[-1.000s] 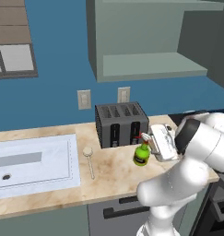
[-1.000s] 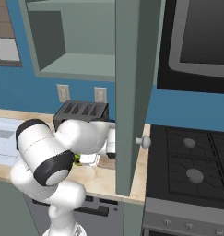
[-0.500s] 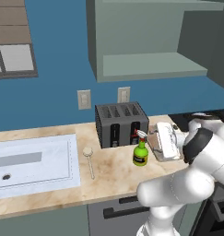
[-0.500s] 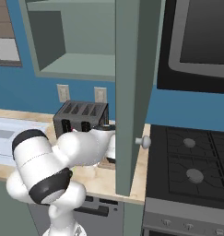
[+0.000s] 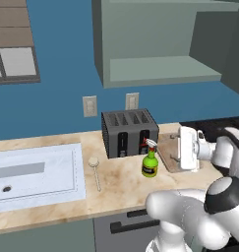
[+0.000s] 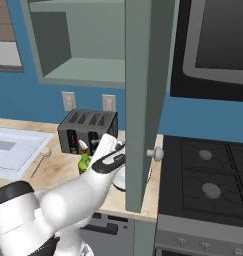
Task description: Grab the spray bottle from the cabinet, then place it next to the cutting board for sanitizing. Then grab the dish brush from the countertop next to the sink and place it next to the cutting board.
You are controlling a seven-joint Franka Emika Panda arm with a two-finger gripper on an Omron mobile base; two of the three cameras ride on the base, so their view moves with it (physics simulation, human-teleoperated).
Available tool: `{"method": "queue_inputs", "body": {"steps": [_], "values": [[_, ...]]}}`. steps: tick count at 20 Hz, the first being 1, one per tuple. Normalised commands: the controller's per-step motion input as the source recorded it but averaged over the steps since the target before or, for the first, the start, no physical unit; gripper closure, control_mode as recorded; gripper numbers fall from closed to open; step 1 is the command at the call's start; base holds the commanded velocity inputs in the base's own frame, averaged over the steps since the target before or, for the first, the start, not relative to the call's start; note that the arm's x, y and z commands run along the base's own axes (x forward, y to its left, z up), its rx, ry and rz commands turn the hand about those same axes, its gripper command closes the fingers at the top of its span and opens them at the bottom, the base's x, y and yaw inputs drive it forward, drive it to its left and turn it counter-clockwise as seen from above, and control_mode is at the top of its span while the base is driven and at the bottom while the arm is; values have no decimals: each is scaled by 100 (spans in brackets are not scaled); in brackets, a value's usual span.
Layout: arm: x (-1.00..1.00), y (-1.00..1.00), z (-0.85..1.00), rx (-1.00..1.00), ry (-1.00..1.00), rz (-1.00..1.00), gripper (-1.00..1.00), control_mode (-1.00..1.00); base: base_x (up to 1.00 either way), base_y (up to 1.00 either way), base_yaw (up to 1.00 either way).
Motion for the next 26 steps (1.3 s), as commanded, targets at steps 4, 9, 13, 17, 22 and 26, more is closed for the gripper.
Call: {"method": "queue_inputs", "body": {"steps": [4,9,13,17,22,26], "values": [[-54,0,97,0,-3,-9,-100,-100,0,0,0],[-48,29,97,-1,4,-4,-100,-100,0,0,0],[-45,47,70,-5,11,-12,-100,-100,0,0,0],[-48,36,53,-11,3,-14,-100,-100,0,0,0],[-42,38,44,-21,0,-11,-100,-100,0,0,0],[-11,29,41,-19,9,-13,-100,-100,0,0,0]]}}
